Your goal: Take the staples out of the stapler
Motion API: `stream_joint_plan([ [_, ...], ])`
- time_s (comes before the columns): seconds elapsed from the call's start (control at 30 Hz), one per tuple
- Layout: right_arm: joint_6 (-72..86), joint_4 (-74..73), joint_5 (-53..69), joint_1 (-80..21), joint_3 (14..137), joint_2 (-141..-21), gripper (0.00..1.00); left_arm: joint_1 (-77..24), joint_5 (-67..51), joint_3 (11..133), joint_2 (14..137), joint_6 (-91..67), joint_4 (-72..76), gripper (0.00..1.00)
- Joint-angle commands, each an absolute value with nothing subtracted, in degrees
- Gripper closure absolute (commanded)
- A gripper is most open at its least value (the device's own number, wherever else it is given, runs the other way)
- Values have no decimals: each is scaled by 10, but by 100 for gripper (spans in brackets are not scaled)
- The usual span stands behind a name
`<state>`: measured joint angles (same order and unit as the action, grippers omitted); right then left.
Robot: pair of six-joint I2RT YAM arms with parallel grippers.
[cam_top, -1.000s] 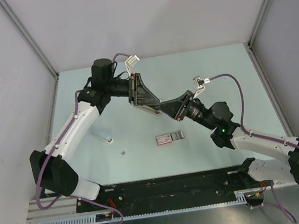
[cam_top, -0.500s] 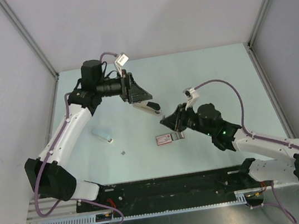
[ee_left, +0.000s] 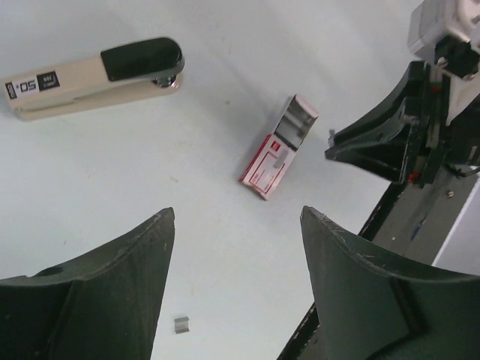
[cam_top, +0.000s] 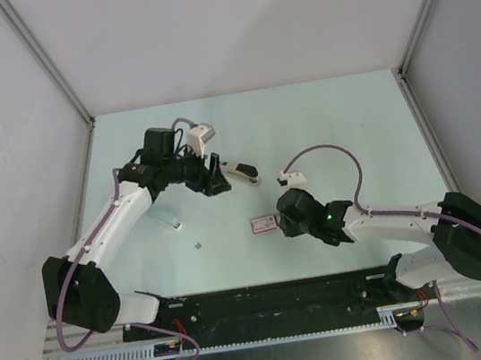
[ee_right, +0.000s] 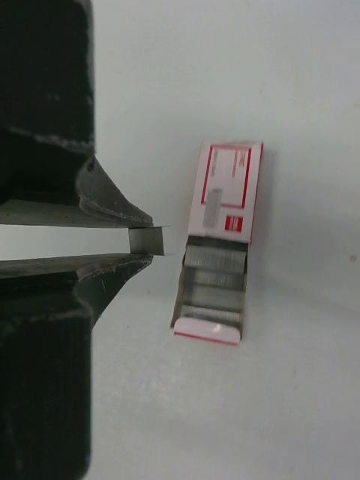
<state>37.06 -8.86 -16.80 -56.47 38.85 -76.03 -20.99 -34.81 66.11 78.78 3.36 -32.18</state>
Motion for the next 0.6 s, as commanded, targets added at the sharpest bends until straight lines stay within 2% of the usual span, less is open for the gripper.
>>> stream_joint_plan([
  [0.0,385,-130,-245,-574,426,-783,98,-212,-328,646,766,99,-326,27],
  [0.57,359,-154,-257,-569,478,-866,96,-230,-333,639,768,103,-329,29],
])
